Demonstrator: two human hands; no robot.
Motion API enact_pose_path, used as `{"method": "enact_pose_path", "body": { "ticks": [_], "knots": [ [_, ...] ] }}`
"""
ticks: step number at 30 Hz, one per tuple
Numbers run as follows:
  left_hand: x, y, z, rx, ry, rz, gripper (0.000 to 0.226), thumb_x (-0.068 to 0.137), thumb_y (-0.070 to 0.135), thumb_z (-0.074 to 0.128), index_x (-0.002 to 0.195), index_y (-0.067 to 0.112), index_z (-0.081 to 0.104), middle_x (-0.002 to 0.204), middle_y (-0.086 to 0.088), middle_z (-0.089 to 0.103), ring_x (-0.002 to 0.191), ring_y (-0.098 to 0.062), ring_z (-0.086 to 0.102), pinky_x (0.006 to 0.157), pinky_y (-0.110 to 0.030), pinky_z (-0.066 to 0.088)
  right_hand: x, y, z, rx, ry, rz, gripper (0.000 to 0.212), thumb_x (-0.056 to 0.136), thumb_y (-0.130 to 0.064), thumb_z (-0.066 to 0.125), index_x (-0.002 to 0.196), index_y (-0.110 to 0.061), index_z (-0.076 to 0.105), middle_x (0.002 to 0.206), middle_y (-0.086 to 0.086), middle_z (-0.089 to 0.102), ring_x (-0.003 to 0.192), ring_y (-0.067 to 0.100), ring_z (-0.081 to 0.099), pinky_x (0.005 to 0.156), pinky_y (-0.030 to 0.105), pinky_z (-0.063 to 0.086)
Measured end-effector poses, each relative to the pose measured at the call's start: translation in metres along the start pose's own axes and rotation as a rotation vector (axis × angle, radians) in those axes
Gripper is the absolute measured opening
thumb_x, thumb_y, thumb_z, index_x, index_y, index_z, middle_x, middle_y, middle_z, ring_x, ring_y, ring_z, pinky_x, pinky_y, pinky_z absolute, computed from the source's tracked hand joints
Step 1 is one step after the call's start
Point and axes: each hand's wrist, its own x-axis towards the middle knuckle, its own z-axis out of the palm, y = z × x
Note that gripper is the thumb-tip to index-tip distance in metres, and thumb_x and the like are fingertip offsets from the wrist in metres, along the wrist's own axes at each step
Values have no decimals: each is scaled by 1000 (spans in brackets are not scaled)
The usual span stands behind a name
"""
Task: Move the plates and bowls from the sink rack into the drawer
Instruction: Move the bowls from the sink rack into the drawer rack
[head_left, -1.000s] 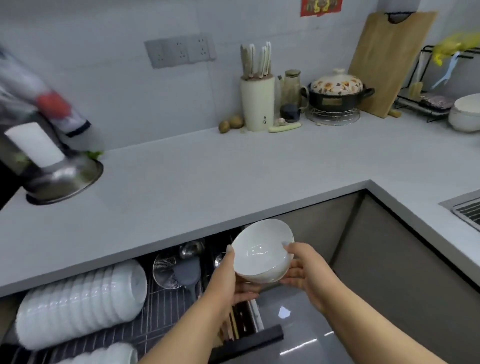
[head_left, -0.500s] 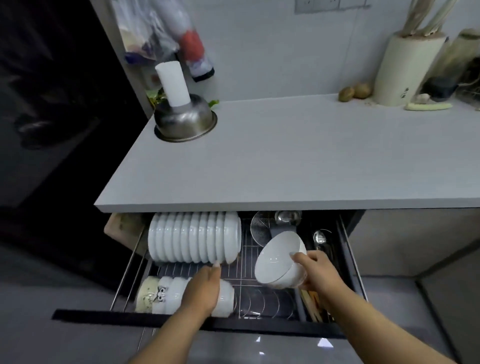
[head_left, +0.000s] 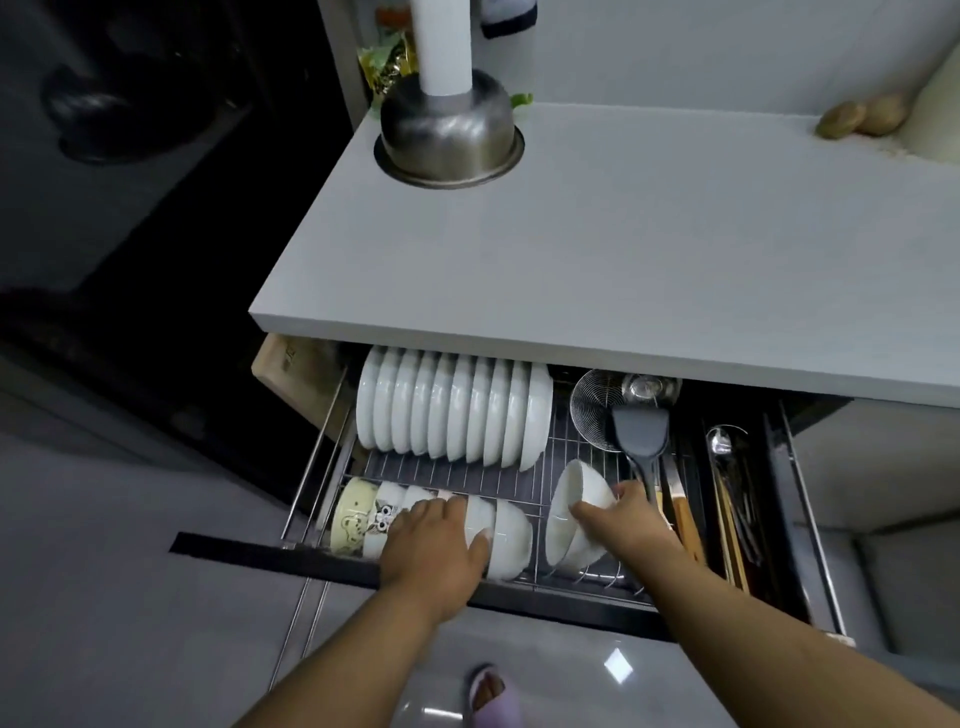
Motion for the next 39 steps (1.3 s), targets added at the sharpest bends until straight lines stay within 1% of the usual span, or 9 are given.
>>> {"method": "enact_pose_path", "body": {
  "ticks": [6, 9, 11, 20, 23, 27, 31, 36, 39],
  "knots": [
    [6, -7, 4, 3, -13, 74, 55, 94, 56, 30, 136, 22, 37, 131, -1, 48, 122, -21, 41, 103, -36, 32, 10, 0, 16, -234, -8, 62, 84, 71, -52, 68, 138, -16, 32, 124, 15, 52, 102, 30, 59, 81, 38, 55],
    [6, -7, 5, -7, -5, 81, 56, 93, 56, 30, 136, 21, 37, 130, -1, 49, 121, -21, 42, 100, -36, 34, 15, -1, 23, -321, -16, 86, 81, 72, -52, 68, 135, -15, 35, 124, 15, 51, 104, 30, 58, 76, 33, 53],
    [7, -8, 6, -7, 2, 86, 56, 93, 56, 30, 137, 21, 36, 131, -1, 49, 121, -21, 42, 100, -36, 34, 19, 0, 28, -333, -41, 109, 79, 73, -48, 69, 134, -13, 33, 124, 16, 51, 106, 31, 57, 75, 34, 52],
    [6, -8, 7, -27, -7, 77, 59, 94, 56, 31, 140, 20, 33, 132, -1, 48, 122, -21, 42, 99, -36, 37, 35, 6, 45, -243, -215, 179, 83, 82, -33, 67, 143, -3, 20, 135, 19, 48, 121, 34, 51, 96, 41, 49],
    [6, -8, 7, -24, -14, 75, 59, 94, 57, 30, 140, 21, 33, 132, -1, 49, 122, -20, 42, 98, -36, 37, 36, 9, 43, -238, -222, 182, 81, 84, -32, 65, 144, -2, 20, 134, 19, 50, 121, 34, 52, 98, 42, 48],
    [7, -8, 7, -20, -21, 71, 58, 94, 57, 30, 140, 21, 34, 131, 0, 50, 122, -20, 42, 97, -35, 37, 34, 12, 35, -255, -206, 153, 65, 84, -31, 63, 136, -4, 35, 125, 16, 56, 110, 32, 58, 90, 42, 53],
    [6, -6, 5, -32, -50, 59, 57, 95, 56, 31, 139, 21, 35, 132, 0, 49, 122, -20, 43, 96, -35, 38, 25, 9, 26, -232, -158, 53, 48, 88, -28, 58, 128, -5, 48, 110, 11, 60, 92, 23, 58, 73, 31, 49],
    [8, -6, 3, -73, -134, 16, 50, 95, 56, 31, 131, 23, 41, 129, 0, 53, 116, -23, 50, 89, -35, 43, 5, 6, 6, -200, -62, -119, 40, 92, -29, 55, 126, -7, 51, 115, 9, 61, 85, 15, 53, 64, 23, 42],
    [15, 2, 3, -180, -166, -22, 50, 96, 54, 33, 133, 22, 43, 132, -2, 53, 118, -23, 51, 91, -33, 43, -10, 13, -16, -150, 5, -192, 37, 90, -34, 57, 121, -13, 54, 112, 4, 62, 85, 15, 56, 59, 22, 41]
  ]
}}
